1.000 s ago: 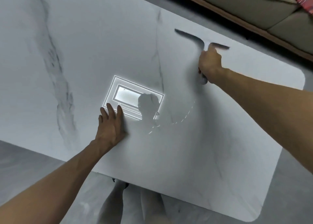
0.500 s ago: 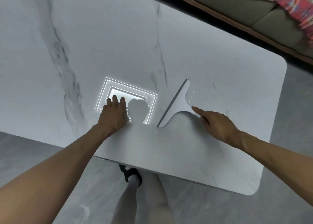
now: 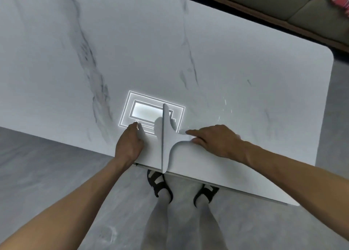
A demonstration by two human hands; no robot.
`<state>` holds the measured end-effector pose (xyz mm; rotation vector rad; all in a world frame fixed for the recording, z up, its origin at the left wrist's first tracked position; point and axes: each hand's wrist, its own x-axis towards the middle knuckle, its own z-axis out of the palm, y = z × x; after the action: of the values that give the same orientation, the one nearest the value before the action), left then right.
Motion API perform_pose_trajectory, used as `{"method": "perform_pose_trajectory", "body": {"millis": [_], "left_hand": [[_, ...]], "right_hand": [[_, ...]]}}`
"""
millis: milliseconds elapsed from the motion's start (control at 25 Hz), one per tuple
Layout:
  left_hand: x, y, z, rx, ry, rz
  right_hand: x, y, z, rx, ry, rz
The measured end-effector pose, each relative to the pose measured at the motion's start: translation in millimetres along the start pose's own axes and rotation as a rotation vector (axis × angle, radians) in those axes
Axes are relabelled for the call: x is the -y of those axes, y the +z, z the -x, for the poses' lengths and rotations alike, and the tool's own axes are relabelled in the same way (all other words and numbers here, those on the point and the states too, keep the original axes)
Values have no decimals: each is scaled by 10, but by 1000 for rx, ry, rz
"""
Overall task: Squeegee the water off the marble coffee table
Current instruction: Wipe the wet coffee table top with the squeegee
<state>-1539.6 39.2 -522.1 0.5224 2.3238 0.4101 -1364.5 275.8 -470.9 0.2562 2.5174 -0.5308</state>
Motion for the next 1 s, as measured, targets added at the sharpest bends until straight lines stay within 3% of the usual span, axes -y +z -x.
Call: {"method": "perform_pose_trajectory", "body": {"millis": [120,200,520,640,760,1000], "left_hand": [[47,64,85,11,33,-69],[8,172,169,42,45,-149],[-564,801,248,191,28,-438],[-567,881,205,172,17,-420],[-495,740,249,13,-41,-163],[-36,319,305,-235,-257,139]], "right_hand": [[374,346,-255,68,-200,45],[289,452,-239,69,-202,55],[-1311,199,879,34,282,48],[-1525,107,1121,-25,331,68],[-1200,126,909,-27,202,16],[346,547,-197,3,-161,-94]]}}
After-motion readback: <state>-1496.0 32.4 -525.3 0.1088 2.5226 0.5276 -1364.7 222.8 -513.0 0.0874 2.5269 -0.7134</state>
